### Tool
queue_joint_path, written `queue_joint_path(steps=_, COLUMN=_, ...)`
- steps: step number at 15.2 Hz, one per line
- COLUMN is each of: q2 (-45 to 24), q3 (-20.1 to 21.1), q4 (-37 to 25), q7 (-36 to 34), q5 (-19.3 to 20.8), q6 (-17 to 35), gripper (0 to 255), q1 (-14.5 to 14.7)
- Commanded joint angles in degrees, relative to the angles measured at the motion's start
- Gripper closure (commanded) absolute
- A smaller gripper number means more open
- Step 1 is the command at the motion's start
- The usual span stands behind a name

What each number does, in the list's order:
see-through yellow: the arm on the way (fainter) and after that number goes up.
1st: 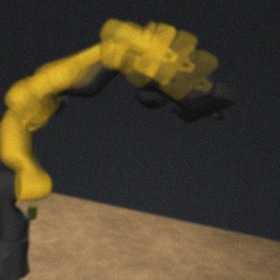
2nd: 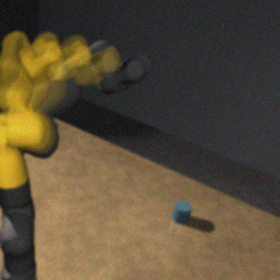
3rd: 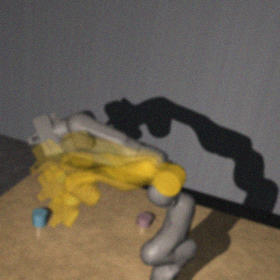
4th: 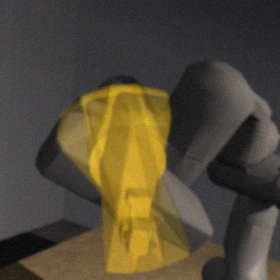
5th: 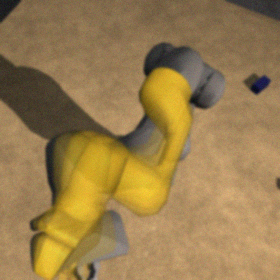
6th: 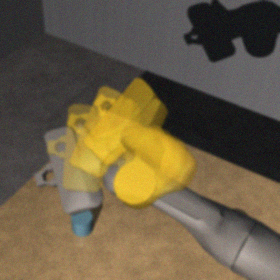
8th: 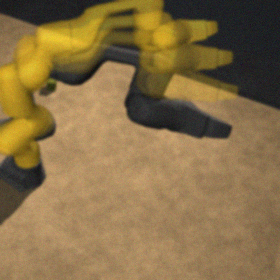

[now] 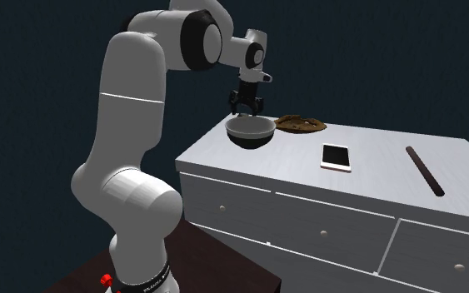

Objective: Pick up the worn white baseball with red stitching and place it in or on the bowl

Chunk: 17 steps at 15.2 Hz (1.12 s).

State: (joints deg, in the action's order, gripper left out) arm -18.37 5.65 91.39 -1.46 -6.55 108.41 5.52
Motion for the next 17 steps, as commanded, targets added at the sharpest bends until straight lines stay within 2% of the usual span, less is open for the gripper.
queue_joint_path(steps=1, q2=0.0, q3=0.0, q4=0.9, q7=0.1, q5=0.0, q6=1.0, gripper=0, q1=0.0)
queue_joint_path(steps=8, q2=0.0, q3=0.0, q4=0.9, q7=0.1, q5=0.0, q6=1.0, gripper=0, q1=0.0)
queue_joint_path(steps=9, q2=0.0, q3=0.0, q4=0.9, q7=0.1, q5=0.0, q6=1.0, gripper=255, q1=0.0)
queue_joint_path(steps=17, q2=-0.1, q3=0.0, q4=0.9, q7=0.1, q5=0.0, q6=0.9, gripper=255, q1=0.0)
